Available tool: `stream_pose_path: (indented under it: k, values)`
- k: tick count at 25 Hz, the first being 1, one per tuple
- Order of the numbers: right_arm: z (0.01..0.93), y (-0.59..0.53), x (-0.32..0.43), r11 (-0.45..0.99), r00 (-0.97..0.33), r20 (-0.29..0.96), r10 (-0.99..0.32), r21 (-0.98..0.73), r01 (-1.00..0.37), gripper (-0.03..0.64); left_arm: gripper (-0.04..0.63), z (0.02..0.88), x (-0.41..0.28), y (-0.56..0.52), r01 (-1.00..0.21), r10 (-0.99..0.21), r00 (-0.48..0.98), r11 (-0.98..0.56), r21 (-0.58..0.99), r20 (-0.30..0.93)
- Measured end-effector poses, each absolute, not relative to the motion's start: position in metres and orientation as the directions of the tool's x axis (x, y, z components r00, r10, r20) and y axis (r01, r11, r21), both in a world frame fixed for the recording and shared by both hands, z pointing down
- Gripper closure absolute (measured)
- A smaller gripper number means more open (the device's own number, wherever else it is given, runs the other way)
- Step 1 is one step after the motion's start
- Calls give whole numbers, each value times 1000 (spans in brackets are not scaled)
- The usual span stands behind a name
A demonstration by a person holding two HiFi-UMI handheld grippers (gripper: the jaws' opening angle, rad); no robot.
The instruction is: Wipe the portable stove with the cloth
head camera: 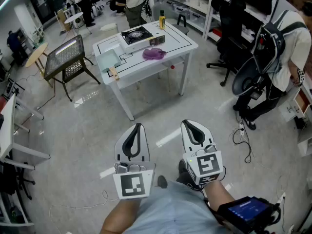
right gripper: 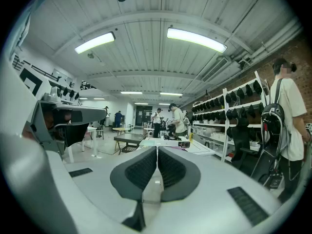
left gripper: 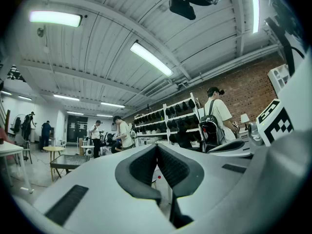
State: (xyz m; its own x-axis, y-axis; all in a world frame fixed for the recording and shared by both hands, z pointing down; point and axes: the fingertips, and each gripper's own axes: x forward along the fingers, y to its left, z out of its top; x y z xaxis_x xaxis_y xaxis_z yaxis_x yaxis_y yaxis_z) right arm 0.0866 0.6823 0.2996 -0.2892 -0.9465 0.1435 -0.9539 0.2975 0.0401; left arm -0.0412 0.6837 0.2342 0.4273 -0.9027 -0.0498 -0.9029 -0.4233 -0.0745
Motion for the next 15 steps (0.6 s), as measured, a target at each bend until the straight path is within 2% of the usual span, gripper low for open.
stream_pose_path:
  k: [11, 15]
  values:
    - [295, 675, 74, 307, -301, 139, -943, 22, -952, 565, 577, 230, -55, 676, -906, -906, 422, -419, -65, -41]
    - [285, 668, 84, 271, -265, 127, -956, 39, -962, 563, 577, 227, -57, 675, -904, -904, 426, -423, -66, -34]
